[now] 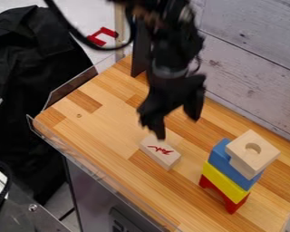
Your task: Remove the rectangular block with red mark from the tower and put it in the middle of the table
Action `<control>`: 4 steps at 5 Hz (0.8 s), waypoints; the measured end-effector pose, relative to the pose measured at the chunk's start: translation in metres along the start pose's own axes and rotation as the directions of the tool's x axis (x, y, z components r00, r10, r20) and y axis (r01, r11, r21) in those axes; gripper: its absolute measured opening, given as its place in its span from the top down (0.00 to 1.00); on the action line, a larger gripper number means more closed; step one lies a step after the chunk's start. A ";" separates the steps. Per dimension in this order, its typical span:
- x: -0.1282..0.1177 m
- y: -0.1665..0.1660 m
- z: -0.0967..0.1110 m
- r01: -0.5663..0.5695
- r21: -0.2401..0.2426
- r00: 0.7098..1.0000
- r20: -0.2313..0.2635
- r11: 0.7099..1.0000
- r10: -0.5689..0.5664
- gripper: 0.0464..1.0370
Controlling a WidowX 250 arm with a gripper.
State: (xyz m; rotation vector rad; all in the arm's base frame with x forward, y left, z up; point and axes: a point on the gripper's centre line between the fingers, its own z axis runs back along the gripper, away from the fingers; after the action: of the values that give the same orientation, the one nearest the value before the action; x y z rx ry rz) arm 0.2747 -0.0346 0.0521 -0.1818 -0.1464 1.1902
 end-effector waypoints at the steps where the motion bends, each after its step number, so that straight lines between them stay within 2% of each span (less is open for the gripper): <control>1: -0.002 -0.017 0.028 0.235 0.020 0.972 -0.020 0.972 -0.234 0.04; 2: -0.009 -0.028 0.048 0.461 0.013 0.884 -0.093 0.887 -0.458 0.04; 3: -0.016 -0.026 0.056 0.635 0.002 0.762 -0.173 0.773 -0.625 0.04; 4: -0.019 -0.017 0.060 0.714 0.014 0.682 -0.238 0.700 -0.691 0.04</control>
State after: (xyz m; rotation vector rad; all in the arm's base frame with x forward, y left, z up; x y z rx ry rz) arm 0.2710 -0.0551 0.1140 -0.1382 0.0450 0.3853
